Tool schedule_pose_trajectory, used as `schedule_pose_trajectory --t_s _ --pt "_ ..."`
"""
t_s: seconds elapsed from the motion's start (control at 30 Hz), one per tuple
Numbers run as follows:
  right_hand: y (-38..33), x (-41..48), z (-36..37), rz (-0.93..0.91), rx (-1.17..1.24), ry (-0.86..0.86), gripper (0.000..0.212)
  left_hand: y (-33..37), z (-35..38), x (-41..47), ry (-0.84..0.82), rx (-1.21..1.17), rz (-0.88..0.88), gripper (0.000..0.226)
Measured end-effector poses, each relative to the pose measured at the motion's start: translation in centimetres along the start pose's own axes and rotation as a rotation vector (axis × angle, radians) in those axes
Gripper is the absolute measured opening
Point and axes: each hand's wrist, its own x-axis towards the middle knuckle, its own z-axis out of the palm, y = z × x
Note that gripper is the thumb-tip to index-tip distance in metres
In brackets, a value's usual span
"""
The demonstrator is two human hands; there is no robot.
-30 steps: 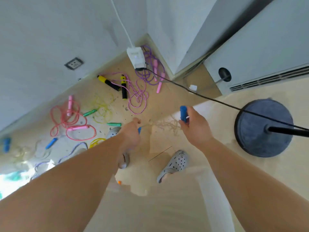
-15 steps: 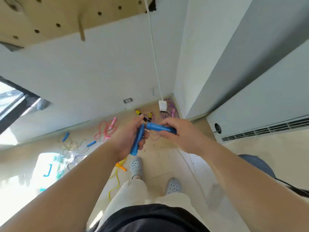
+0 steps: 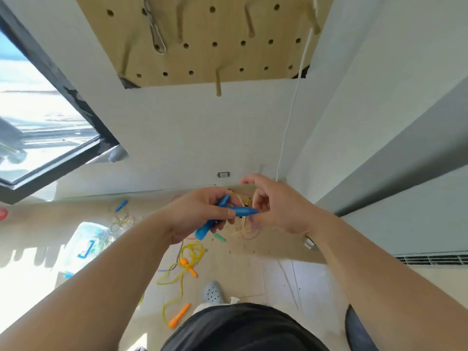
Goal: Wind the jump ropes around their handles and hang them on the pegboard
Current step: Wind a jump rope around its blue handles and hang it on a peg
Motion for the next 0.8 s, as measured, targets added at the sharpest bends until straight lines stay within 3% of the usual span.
schedule_pose_trajectory --t_s 0.13,0.23,0.33,0.5,0.6,0.7,0.8 --pt "-0.7 1.5 -0.2 0.05 -0.074 0.027 0.058 0.4 -2.8 -1.3 -0.038 -0.03 0.015 0.026" --pt "-1.5 2.6 0.1 0.006 -0.061 0.006 0.039 0.6 -3.7 -1.1 -0.058 0.1 0.007 0.034" --pt "-2.4 3.7 0.2 -0.017 -0.005 -0.058 0.037 0.7 -3.6 0.1 -0.031 0.229 -0.03 0.039" --pt "-1.2 5.5 -1.5 0.008 0.142 -0.161 0.033 1.5 -2.2 3.0 0.138 0.199 -0.028 0.034" --pt "0.4 6.7 -3.4 -0.01 0.094 -0.235 0.025 2.7 -0.8 5.5 0.244 0.127 -0.018 0.012" --pt "2.7 7.9 -6.3 -0.034 0.103 -0.251 0.024 3.7 0.4 8.1 0.376 0.087 -0.019 0.032" --pt "4.8 9.4 -9.4 -0.021 0.172 -0.21 0.026 4.4 1.2 10.3 0.423 0.142 -0.042 0.03"
